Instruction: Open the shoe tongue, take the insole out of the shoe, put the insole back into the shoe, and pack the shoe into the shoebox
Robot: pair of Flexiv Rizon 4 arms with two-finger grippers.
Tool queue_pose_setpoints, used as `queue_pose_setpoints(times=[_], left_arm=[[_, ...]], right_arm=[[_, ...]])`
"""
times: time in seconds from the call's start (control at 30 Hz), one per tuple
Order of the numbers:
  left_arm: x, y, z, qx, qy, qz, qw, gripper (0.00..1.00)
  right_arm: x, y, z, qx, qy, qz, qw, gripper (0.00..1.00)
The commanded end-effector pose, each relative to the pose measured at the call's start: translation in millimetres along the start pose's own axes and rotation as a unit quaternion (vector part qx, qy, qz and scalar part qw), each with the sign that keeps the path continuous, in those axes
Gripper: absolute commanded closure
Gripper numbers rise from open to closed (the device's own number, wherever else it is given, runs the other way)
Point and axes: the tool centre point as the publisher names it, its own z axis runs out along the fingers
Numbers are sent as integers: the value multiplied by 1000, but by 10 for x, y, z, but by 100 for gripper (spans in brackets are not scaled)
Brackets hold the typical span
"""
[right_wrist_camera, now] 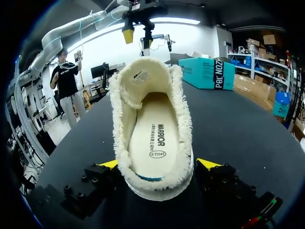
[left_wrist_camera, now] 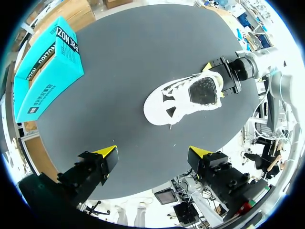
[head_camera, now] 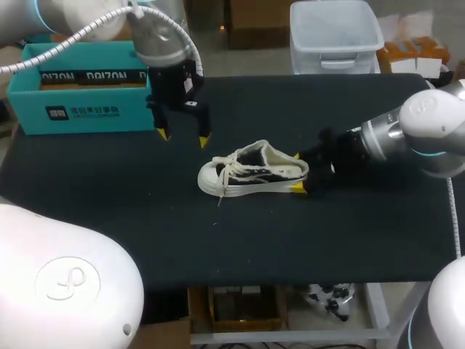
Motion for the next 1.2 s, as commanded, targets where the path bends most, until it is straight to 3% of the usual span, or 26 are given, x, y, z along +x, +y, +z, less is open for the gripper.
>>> queue_pose_setpoints(times=[0.03, 0.37, 0.4, 0.43, 0.47, 0.7, 1.07, 1.13, 1.17, 1.2], left_arm=[[37, -5, 25, 2, -3, -1, 1000, 0], [72, -14, 39, 8, -5, -3, 1000, 0], [79, -14, 40, 8, -5, -3, 1000, 0], [86, -15, 41, 8, -5, -3, 1000, 0], [96, -16, 42, 7, -5, -3, 1000, 0], [328, -18, 52, 0, -5, -15, 1000, 0], [908, -230, 137, -4, -64, -65, 996, 2], [978, -272, 183, -8, -71, -69, 995, 14], [1007, -294, 205, -2, -80, -80, 994, 32], [1034, -307, 242, 2, -85, -85, 993, 40]], right_arm=[[-25, 7, 44, -4, 6, -2, 1000, 0], [-13, 7, 112, -8, 14, 2, 1000, 0], [-14, 4, 115, -7, 14, 2, 1000, 8], [-14, -2, 119, -8, 6, 6, 1000, 72], [-14, -8, 117, -7, 7, 5, 1000, 100], [53, -39, 136, -17, -6, 2, 1000, 100], [86, -50, 136, -17, -9, 4, 1000, 100], [86, -50, 136, -17, -9, 4, 1000, 100], [86, -50, 136, -17, -9, 4, 1000, 100], [86, -50, 136, -17, -9, 4, 1000, 100]])
